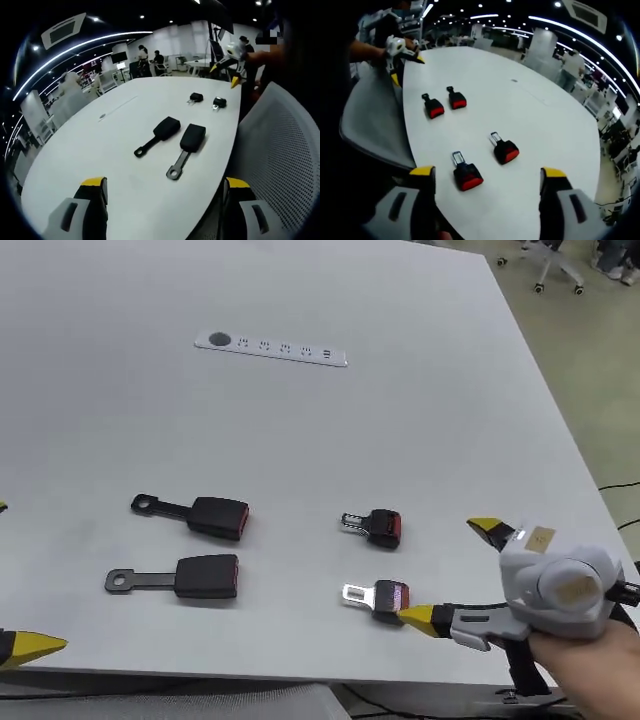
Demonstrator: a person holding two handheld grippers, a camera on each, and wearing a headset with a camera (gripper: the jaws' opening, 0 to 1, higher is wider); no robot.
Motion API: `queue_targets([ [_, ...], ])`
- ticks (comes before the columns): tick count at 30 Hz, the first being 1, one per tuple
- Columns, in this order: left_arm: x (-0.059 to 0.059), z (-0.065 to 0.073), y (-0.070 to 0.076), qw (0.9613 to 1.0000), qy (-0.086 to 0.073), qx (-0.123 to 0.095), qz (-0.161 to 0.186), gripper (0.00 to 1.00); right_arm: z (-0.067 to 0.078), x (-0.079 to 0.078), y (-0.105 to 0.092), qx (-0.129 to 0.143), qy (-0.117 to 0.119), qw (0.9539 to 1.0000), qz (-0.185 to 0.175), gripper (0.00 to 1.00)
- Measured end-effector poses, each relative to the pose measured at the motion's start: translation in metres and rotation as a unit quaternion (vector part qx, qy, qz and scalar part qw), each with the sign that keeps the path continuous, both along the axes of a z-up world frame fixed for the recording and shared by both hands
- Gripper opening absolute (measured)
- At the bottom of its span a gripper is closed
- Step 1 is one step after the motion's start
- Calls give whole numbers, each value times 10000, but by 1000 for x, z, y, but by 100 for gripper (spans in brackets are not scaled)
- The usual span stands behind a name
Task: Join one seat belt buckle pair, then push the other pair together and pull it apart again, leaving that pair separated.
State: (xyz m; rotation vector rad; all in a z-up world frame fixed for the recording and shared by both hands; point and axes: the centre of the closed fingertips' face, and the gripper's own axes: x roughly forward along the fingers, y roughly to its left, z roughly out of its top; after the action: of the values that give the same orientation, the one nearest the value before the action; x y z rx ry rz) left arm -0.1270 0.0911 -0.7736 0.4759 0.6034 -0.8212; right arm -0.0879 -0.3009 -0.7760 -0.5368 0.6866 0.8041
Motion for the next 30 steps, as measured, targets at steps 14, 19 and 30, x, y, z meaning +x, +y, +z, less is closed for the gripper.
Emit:
queue_targets([
  [14,9,-1,-28,9988,155,245,-392,87,-9,-4,-3,-152,206,9994,212,78],
  [19,14,-14,-36,9975,266,428,-499,88,-13,-9,5,124,476,9983,296,75],
  [30,22,-31,-68,9932,555,385,-950,78,-22,-20,16,-157,595,9930,1007,61],
])
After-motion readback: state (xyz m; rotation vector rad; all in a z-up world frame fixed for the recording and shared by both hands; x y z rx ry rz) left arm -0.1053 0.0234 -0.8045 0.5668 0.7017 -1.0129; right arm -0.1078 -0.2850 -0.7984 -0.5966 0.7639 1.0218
